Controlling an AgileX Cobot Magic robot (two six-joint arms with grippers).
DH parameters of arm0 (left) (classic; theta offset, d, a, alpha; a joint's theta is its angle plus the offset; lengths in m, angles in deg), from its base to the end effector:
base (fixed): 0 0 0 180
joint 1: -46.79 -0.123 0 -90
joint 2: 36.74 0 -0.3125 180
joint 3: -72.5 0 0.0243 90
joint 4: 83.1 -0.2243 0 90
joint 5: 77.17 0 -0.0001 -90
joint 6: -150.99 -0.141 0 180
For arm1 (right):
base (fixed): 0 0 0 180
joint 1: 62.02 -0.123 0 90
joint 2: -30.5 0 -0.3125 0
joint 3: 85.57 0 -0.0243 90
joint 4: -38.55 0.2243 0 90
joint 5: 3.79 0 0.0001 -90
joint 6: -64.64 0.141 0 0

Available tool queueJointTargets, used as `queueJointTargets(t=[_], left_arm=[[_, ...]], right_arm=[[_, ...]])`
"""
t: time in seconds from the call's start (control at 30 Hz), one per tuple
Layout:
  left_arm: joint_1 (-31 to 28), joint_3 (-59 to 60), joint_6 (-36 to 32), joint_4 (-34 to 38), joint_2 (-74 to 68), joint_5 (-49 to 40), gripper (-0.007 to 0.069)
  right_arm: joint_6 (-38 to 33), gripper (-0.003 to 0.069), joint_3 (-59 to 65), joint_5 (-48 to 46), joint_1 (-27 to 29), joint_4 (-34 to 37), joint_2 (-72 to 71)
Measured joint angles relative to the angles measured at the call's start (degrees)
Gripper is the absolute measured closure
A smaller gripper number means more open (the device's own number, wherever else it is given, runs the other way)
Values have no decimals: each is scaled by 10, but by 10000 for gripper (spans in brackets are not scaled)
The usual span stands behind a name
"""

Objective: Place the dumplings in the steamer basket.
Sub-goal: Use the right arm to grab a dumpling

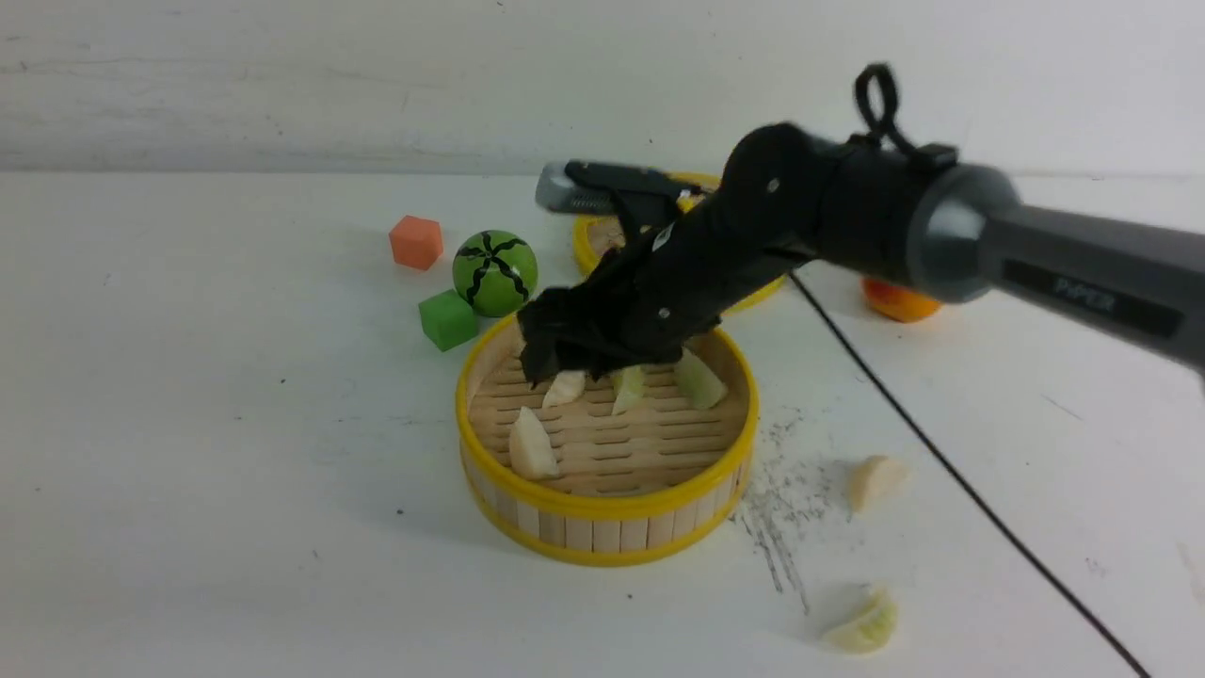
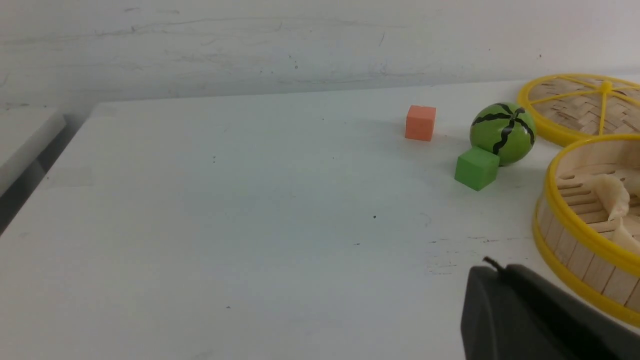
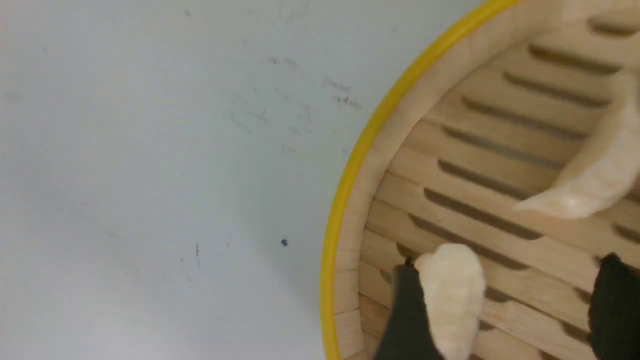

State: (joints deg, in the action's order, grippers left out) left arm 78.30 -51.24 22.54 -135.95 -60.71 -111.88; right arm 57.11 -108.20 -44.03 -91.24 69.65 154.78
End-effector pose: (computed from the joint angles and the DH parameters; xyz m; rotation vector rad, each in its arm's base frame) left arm 0.0793 0.0265 0.2838 0.0873 1.7695 -0.0276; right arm 0.4048 0.2804 0.2616 -0.4245 2.4507 0.7713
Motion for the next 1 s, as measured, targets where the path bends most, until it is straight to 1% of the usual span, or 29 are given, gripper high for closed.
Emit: queueJointTargets(t=[0.1, 0.17, 0.23, 0.3, 0.33, 0.4, 0.47, 0.5, 0.53, 0.63, 0.7, 0.77, 1.0], left_arm=[[0, 0, 0, 0, 0, 2, 624], [0, 0, 0, 0, 0, 7, 623], [0, 0, 2, 3, 0, 16, 623], [0, 0, 2, 5, 0, 19, 622], [0, 0, 2, 8, 0, 22, 622], [0, 0, 3, 9, 0, 27, 622], [0, 0, 12, 9, 0, 52, 619], [0, 0, 15, 9, 0, 72, 618], [0, 0, 15, 9, 0, 76, 617], [0, 0, 21, 5, -1, 138, 615], [0, 0, 21, 0, -4, 164, 615], [0, 0, 26, -1, -15, 177, 614], [0, 0, 38, -2, -27, 179, 608]], right_arm=[[10, 200, 0, -30, 34, -54, -67], [36, 200, 0, -56, 56, -102, -106], [83, 200, 13, -96, 90, -165, -144], [103, 200, 32, -107, 101, -189, -155], [126, 200, 97, -123, 123, -224, -178], [133, 200, 175, -116, 130, -236, -186], [149, 200, 261, -73, 130, -232, -187], [162, 200, 296, -36, 129, -225, -186], [169, 200, 302, -19, 129, -223, -186], [223, 200, 367, 99, 128, -200, -173], [246, 200, 380, 144, 126, -199, -155], [252, 200, 382, 158, 123, -211, -136], [273, 207, 382, 234, 121, -257, -90]])
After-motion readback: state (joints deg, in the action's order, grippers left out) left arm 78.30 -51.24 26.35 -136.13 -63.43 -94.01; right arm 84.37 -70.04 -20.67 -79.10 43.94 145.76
